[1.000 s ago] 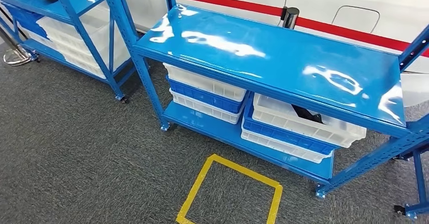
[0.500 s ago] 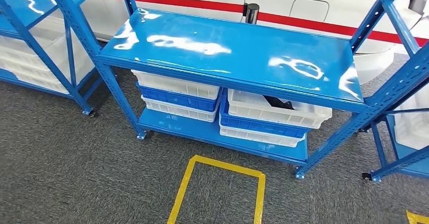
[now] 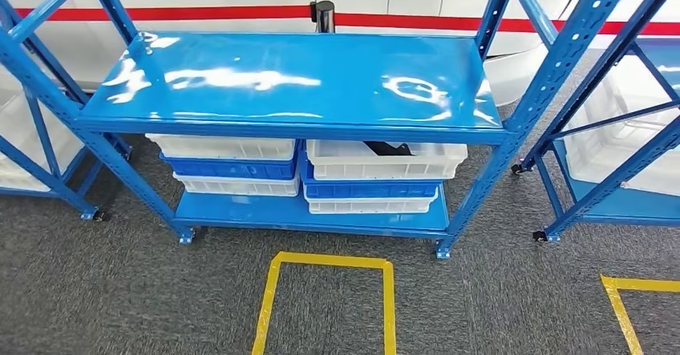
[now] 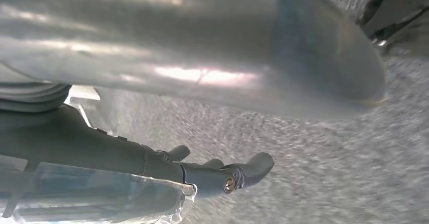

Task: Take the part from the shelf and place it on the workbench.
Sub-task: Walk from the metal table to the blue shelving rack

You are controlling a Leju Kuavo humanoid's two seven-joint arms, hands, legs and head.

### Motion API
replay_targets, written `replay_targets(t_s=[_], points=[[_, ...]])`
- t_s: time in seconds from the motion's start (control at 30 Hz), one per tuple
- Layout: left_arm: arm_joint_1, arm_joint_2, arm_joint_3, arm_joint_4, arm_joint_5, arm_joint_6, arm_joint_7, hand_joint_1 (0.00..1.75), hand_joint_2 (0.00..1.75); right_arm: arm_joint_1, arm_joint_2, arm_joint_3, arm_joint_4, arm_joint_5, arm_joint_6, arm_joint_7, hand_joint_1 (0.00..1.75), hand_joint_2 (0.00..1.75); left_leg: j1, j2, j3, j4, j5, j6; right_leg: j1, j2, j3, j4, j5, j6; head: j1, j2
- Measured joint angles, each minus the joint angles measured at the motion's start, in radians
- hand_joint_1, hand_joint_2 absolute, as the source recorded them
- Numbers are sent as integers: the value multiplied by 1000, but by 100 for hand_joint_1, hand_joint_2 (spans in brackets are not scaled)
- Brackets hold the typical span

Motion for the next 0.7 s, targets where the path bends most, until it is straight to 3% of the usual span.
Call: replay_targets(t_s=[0.07,0.1,0.13,0.17,0.2,0.27,0.33,0.37,0.43,0.5,0.57,0.63,0.67,0.7], points=[[3,0,0,0,-1,0,0,0,0,0,0,-3,0,1,-1,1,0,0,3,-53,-62,132,-72,-4,1,22,-3,0,2,-10,-2,0],[5,0,0,0,-2,0,0,0,0,0,0,-4,0,2,-1,1,0,0,3,-63,-93,193,-94,-4,3,35,-4,0,3,-12,-2,0],[6,0,0,0,-2,0,0,0,0,0,1,-5,0,2,-1,1,0,0,3,-67,-113,227,-97,-3,5,49,-4,1,3,-12,-2,0],[7,0,0,0,-2,0,0,0,0,1,1,-6,0,2,-1,1,0,0,3,-70,-115,222,-79,-1,6,63,-2,1,3,-12,-2,0],[7,1,0,0,-2,0,0,0,0,1,1,-7,0,2,-1,1,0,0,3,-75,-100,181,-44,3,7,76,0,1,3,-11,-2,0],[8,1,0,0,-2,1,0,0,0,0,2,-8,0,4,-1,0,0,0,3,-114,-47,52,32,14,10,102,1,4,3,-9,-2,0],[8,3,0,0,-3,2,0,0,0,-2,4,-8,0,6,-1,-1,0,0,2,-146,-17,-28,61,20,14,125,-6,6,5,-2,-2,0],[7,3,0,0,-3,4,0,0,0,-2,4,-9,0,7,-1,-1,0,0,-1,-147,-14,-40,62,23,15,136,-11,6,7,4,-2,0],[5,1,0,0,-5,10,0,0,0,1,3,-10,0,9,-1,0,0,0,-3,-123,-11,-50,68,32,15,142,-23,7,10,17,-1,0],[3,-1,0,0,-7,15,0,0,0,1,3,-11,0,11,-1,2,0,0,-1,-97,-8,-64,78,47,18,97,-51,51,-15,20,3,0],[4,-2,0,0,-9,16,0,0,0,-2,4,-11,0,13,-1,2,0,0,-3,-68,-8,-68,80,55,17,46,-110,170,-71,16,8,0],[5,-2,0,0,-10,16,0,0,0,-2,4,-12,0,14,-2,2,0,0,-4,-37,-9,-68,79,55,13,34,-159,274,-107,23,8,0],[5,-3,0,0,-11,16,0,0,0,0,3,-12,0,14,-2,2,0,0,-4,-24,-9,-68,78,53,10,30,-158,276,-103,32,8,0],[5,-4,0,0,-11,16,0,0,0,1,2,-12,0,14,-2,2,0,0,-3,-12,-8,-68,77,51,6,23,-135,238,-86,43,8,0]])
